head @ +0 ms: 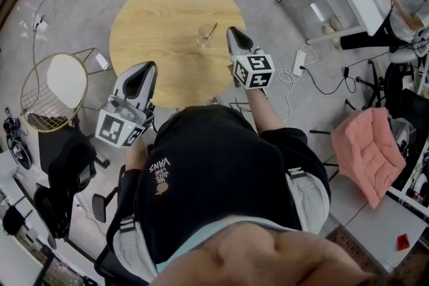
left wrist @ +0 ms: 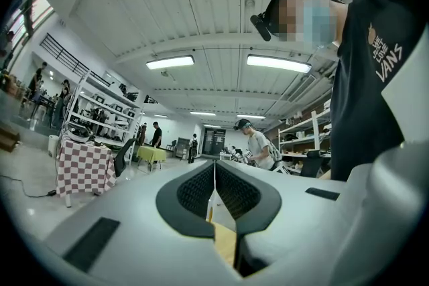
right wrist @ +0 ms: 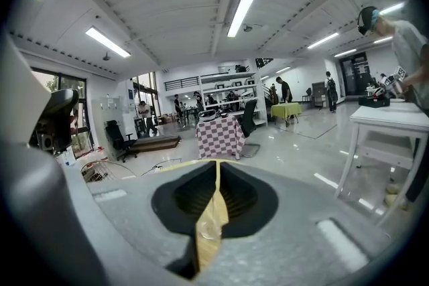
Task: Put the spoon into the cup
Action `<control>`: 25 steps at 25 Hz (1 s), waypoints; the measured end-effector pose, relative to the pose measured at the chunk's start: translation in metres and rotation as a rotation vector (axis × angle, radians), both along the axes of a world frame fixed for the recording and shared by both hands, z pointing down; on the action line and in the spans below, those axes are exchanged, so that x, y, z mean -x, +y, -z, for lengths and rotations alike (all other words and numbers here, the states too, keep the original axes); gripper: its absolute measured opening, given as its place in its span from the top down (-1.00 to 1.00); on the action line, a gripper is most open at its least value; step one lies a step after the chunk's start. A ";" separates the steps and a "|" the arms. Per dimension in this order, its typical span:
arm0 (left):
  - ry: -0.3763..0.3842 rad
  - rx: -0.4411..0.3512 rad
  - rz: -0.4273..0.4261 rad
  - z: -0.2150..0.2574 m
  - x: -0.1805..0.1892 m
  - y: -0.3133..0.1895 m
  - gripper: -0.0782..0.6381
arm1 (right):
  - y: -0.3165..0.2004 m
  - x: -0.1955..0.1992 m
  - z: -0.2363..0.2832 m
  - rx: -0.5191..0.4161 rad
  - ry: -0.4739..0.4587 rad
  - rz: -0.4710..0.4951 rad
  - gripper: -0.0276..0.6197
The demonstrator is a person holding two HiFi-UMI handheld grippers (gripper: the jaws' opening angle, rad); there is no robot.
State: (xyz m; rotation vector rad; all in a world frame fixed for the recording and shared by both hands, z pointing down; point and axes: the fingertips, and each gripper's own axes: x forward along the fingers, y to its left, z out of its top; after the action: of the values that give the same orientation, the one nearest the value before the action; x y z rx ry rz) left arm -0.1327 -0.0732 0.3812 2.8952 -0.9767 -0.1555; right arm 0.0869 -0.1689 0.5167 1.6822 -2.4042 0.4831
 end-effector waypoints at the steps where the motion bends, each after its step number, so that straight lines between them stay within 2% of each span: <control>1: 0.000 0.000 -0.005 0.000 -0.001 0.000 0.78 | 0.002 -0.002 0.001 -0.003 0.000 -0.007 0.88; 25: 0.033 0.034 -0.133 -0.006 -0.034 -0.017 0.78 | 0.037 -0.022 0.040 -0.081 -0.029 -0.052 0.92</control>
State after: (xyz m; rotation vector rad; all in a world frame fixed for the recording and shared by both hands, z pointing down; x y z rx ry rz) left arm -0.0991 -0.0900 0.3875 2.9042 -0.7715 -0.1748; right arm 0.1084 -0.1315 0.4767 1.7865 -2.4370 0.4263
